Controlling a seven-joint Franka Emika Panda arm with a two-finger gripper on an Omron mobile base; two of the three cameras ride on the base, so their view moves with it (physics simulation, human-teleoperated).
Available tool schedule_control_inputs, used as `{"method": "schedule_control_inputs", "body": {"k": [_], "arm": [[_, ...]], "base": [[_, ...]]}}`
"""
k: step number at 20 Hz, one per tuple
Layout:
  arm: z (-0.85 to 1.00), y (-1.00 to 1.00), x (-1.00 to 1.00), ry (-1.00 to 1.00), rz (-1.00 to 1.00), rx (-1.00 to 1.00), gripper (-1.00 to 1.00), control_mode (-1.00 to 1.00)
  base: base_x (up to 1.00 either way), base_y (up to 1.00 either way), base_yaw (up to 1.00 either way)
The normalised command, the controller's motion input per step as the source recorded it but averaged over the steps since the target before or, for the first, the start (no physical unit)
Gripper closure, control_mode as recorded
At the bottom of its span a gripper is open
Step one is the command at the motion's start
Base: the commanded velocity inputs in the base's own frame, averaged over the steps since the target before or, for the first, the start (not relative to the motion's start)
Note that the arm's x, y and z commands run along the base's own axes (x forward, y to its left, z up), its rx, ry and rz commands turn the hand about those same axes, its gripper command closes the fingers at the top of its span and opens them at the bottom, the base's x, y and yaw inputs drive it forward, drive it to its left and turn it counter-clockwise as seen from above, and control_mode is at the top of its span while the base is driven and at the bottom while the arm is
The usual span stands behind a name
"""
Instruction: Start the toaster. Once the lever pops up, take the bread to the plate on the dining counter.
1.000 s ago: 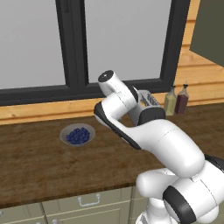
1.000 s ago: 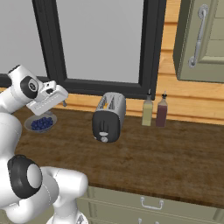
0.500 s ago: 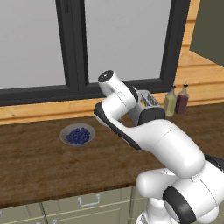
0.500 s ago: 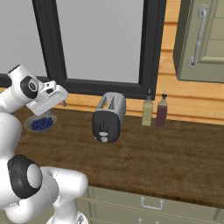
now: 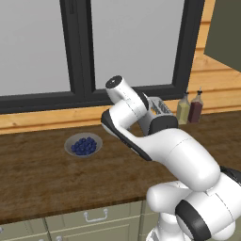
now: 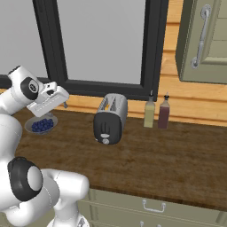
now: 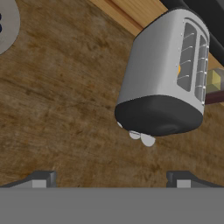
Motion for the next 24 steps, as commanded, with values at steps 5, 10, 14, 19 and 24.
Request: {"method": "schedule_control_inputs", "body": {"k": [5, 10, 14, 19, 24], "arm": [[0.0, 0.0, 0.0, 0.0, 0.0, 0.0, -1.0, -1.0], [0.0, 0.0, 0.0, 0.0, 0.0, 0.0, -1.0, -1.0], [0.0, 0.0, 0.0, 0.0, 0.0, 0.0, -1.0, -1.0], [0.0, 0.0, 0.0, 0.0, 0.0, 0.0, -1.0, -1.0], [0.0, 0.0, 0.0, 0.0, 0.0, 0.0, -1.0, -1.0]], "base": [[0.0, 0.0, 0.0], [0.0, 0.0, 0.0], [0.0, 0.0, 0.0], [0.0, 0.0, 0.0], [0.0, 0.0, 0.0]]}}
